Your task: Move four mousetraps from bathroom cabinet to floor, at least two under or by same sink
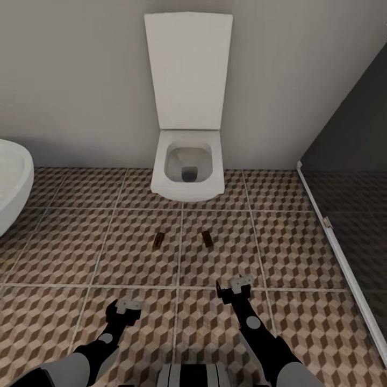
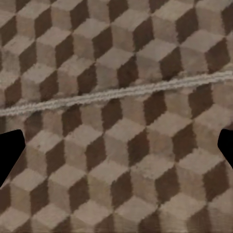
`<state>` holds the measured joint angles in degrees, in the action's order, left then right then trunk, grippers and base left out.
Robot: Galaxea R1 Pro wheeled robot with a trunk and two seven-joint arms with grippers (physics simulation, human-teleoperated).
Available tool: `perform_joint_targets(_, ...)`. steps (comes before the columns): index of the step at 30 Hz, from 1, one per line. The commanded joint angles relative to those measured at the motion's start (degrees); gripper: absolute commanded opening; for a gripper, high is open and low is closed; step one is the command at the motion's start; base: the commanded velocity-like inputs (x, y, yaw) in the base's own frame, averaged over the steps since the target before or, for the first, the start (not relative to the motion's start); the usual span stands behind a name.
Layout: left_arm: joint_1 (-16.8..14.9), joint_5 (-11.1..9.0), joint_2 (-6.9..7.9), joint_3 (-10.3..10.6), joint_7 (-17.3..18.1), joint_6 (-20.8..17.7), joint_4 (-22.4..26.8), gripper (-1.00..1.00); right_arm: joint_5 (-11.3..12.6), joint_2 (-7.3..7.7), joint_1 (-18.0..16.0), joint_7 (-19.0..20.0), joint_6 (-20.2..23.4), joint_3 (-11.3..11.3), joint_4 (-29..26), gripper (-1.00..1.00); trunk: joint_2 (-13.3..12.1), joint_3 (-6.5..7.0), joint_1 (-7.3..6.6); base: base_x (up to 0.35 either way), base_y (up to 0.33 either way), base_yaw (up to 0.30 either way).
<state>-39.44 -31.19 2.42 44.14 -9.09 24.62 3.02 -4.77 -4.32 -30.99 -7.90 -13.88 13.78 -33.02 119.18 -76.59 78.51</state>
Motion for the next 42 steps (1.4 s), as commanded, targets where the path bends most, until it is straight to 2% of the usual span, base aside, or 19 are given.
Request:
perform_joint_targets(1, 0.2, -0.2, 0.06, 0.5, -0.3, 0.4, -0.4, 1.0, -0.5, 0.05, 0.0, -0.5, -0.4, 0.2, 0.6, 1.0, -0.4, 0.16, -0.23, 0.0, 0.0, 0.0)
perform_joint_targets(6, 1.0, -0.2, 0.14, 0.5, -0.4, 2.1, -1.2, 1.0, -0.5, 0.23, 0.0, -0.5, -2.5, 0.2, 4.1, 1.0, -2.4, 1.06, -1.33, 0.0, 0.0, 0.0)
perform_joint_targets(11, 2.2, -0.2, 0.13, 0.5, -0.4, 4.2, -2.5, 1.0, -0.5, 0.55, 0.0, -0.5, -6.7, 0.2, 9.3, 1.0, -4.4, 1.96, -2.43, 0.0, 0.0, 0.0)
perform_joint_targets(16, 3.0, -0.2, 0.13, 0.5, -0.4, 4.8, -3.3, 1.0, -0.5, 0.66, 0.0, -0.6, -9.7, 0.2, 12.2, 1.0, -6.4, 2.85, -3.53, 0.0, 0.0, 0.0)
perform_joint_targets(23, 4.2, -0.2, 0.23, 0.5, -0.4, 5.2, -4.8, 1.0, -0.5, 0.81, 0.0, -0.5, -11.4, 0.2, 17.3, 1.0, -9.2, 4.11, -5.06, 0.0, 0.0, 0.0)
perform_joint_targets(32, 5.9, -0.2, 0.58, 0.5, -0.4, 7.7, -6.2, 1.0, -0.4, 2.03, 0.0, -0.5, -17.3, 0.2, 23.1, 1.0, -12.8, 5.73, -7.04, 0.0, 0.0, 0.0)
perform_joint_targets(42, 8.3, -0.3, 0.65, 0.5, -0.4, 9.1, -6.8, 1.0, -0.3, 2.64, 0.1, -0.4, -23.7, 0.2, 29.3, 1.0, -16.9, 7.52, -9.24, 0.0, 0.0, 0.0)
